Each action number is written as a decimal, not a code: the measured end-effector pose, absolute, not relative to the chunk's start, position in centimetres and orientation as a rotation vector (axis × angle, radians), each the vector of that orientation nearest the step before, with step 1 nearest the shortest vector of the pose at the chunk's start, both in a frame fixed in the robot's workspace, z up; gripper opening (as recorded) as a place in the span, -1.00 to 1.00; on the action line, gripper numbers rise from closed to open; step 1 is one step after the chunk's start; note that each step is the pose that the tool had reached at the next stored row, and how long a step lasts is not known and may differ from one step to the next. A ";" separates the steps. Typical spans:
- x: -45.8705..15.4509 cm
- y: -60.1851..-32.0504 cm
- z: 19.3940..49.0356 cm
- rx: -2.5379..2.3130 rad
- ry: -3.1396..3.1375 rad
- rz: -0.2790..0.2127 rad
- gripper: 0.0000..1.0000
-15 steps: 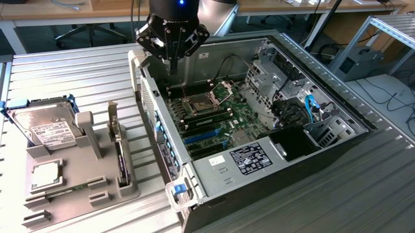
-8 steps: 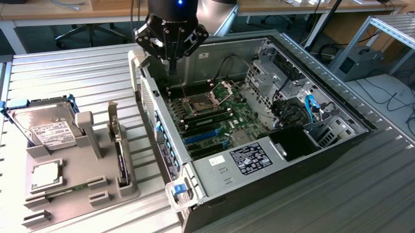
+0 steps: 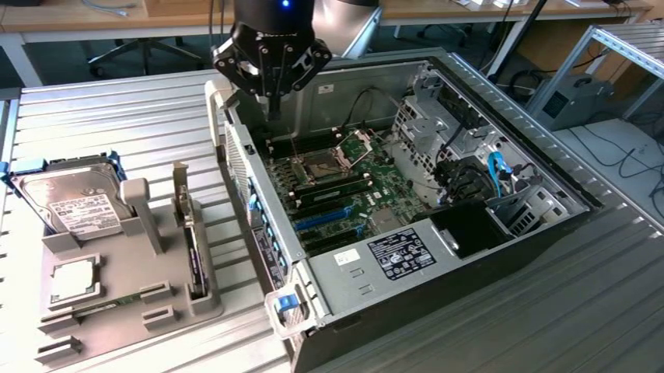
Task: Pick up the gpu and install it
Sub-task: 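Reach for the gpu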
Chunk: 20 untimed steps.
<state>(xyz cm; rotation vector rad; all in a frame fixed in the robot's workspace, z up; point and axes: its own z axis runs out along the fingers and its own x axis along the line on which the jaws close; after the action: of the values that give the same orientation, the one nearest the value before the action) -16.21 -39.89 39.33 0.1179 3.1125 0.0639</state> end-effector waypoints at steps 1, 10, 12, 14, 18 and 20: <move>-16.2 -39.9 39.3 0.118 3.113 0.064 -0.79; -16.5 -39.9 39.3 0.118 3.112 0.064 -0.79; -16.6 -39.9 39.3 0.118 3.112 0.064 -0.79; -16.7 -39.9 39.3 0.118 3.112 0.064 -0.79; -16.8 -39.9 39.3 0.118 3.112 0.064 -0.79; -16.9 -39.9 39.3 0.118 3.112 0.063 -0.79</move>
<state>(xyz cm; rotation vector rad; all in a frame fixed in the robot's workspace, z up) -16.90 -39.89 39.33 0.1180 3.1125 0.0635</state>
